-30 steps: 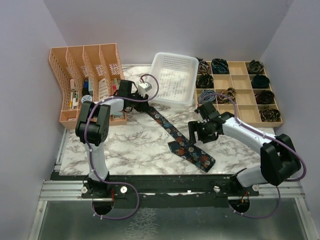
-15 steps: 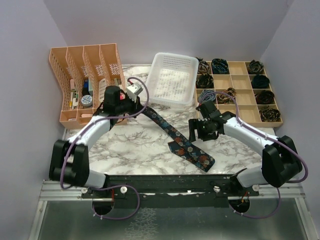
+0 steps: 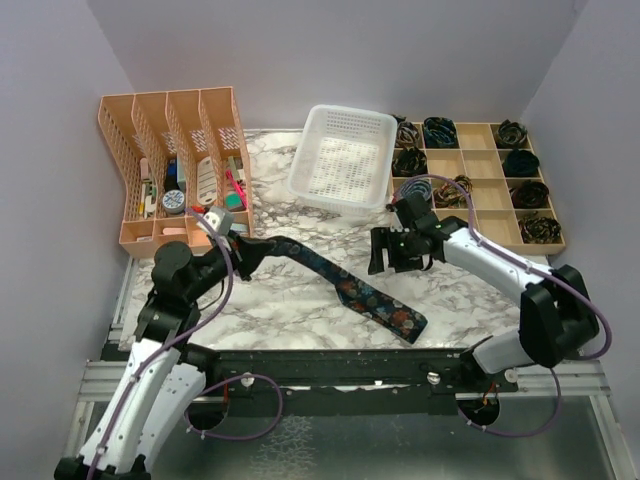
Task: Roll the ties
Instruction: Flatten out the tie at the center of the board.
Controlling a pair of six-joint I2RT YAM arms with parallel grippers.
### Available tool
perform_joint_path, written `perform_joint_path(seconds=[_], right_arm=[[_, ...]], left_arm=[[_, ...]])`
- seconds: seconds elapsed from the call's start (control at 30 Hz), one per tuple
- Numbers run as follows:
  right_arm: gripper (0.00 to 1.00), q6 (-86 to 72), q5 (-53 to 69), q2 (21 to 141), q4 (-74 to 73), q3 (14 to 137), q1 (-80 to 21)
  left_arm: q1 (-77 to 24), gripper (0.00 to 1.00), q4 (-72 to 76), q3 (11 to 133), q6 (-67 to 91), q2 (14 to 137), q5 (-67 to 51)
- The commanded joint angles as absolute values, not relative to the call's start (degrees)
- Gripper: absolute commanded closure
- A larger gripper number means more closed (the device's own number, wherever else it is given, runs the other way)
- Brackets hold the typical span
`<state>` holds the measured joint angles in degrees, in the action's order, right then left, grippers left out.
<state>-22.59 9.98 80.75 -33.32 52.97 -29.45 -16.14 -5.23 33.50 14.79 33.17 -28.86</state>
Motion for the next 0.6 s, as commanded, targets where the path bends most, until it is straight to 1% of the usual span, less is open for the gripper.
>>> perform_joint_path(seconds=[0.0,0.07,0.1,0.2,0.27,0.33,0.43,0.5,0.57], right_arm=[[0.23,-23.1,8.6,86.2,-34.6,57.1,-29.6],[0.24,-20.1,13.4,88.7,-33.9,58.0,-29.6],[0.26,-18.7,15.1,90.4,-34.6,58.9,-29.6],[0.29,-17.4,16.6,94.2,-35.7,60.1,-30.0],[0.32,-15.8,18.5,95.8,-36.2,60.2,-30.9],[0.32,-15.2,17.6,96.9,-37.3,60.3,-32.7],[0.33,-16.0,13.4,97.3,-38.5,60.0,-36.6],[0.32,-16.3,13.2,97.0,-38.1,58.6,-37.6],[0.32,-16.3,12.7,97.1,-37.8,57.8,-38.4]], left_arm=[[-16.3,1.00,-17.6,34.7,22.5,26.6,-24.9],[-16.3,1.00,-21.4,35.9,24.1,24.8,-24.6],[-16.3,1.00,-22.8,36.3,25.3,23.9,-24.7],[-16.3,1.00,-26.0,37.3,30.3,21.8,-25.3],[-16.3,1.00,-28.4,37.7,33.5,20.2,-25.3],[-16.3,1.00,-35.5,39.4,36.5,18.8,-20.5],[-16.3,1.00,-48.9,45.0,40.3,16.4,-8.5],[-16.3,1.00,-55.1,48.3,42.6,14.3,-2.3],[-16.3,1.00,-58.3,49.9,43.4,13.5,-0.5]])
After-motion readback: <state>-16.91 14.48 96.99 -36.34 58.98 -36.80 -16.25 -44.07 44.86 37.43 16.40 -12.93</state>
